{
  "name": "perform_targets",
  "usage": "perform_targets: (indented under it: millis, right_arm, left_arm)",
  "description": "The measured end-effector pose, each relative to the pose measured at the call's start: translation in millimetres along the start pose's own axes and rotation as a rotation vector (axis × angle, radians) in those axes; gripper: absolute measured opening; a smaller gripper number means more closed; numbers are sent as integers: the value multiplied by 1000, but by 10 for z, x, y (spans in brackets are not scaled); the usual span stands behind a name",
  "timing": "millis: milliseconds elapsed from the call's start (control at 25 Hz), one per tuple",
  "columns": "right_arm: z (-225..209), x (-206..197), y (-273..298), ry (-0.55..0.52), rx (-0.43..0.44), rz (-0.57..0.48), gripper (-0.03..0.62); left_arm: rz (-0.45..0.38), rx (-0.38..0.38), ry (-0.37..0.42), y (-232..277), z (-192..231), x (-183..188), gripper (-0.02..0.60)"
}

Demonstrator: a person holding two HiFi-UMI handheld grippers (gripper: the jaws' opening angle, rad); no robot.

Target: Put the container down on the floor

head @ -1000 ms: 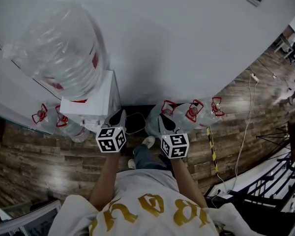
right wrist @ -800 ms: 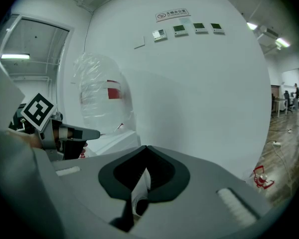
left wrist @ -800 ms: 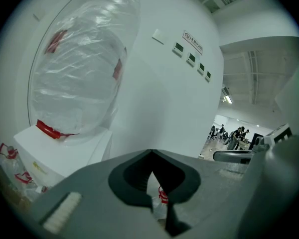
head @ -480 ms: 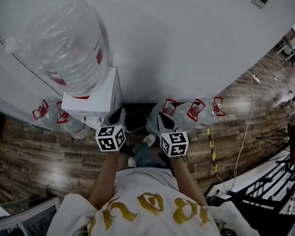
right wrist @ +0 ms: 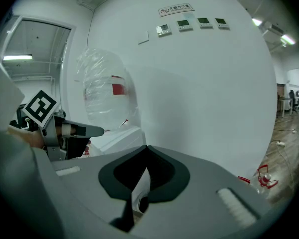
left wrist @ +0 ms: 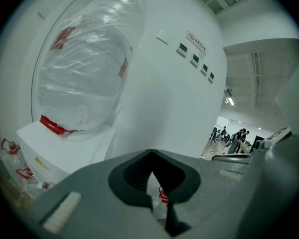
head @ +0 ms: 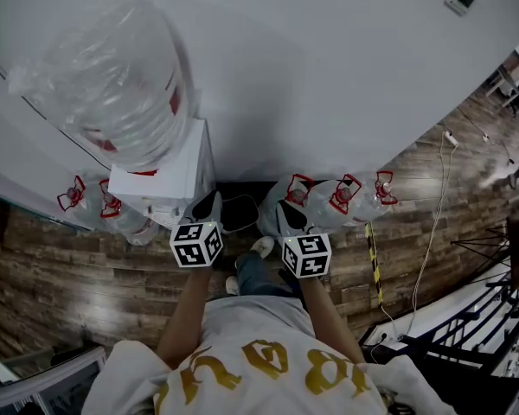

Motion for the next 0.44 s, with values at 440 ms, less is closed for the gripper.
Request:
perform_targets:
  millis: [440]
  right_arm:
    - [133, -39, 63, -54, 30, 31, 28]
  left_arm:
    - [-14, -3, -13, 42, 18, 23, 0]
Point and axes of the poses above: the fingertips, and each gripper's own axes: y forward along the fingers, z to its left, x out of its top, the point moved 7 cm from there along -y, backward along the fingers, and after that the axes turned 10 degrees about -y, right-handed, at the moved point
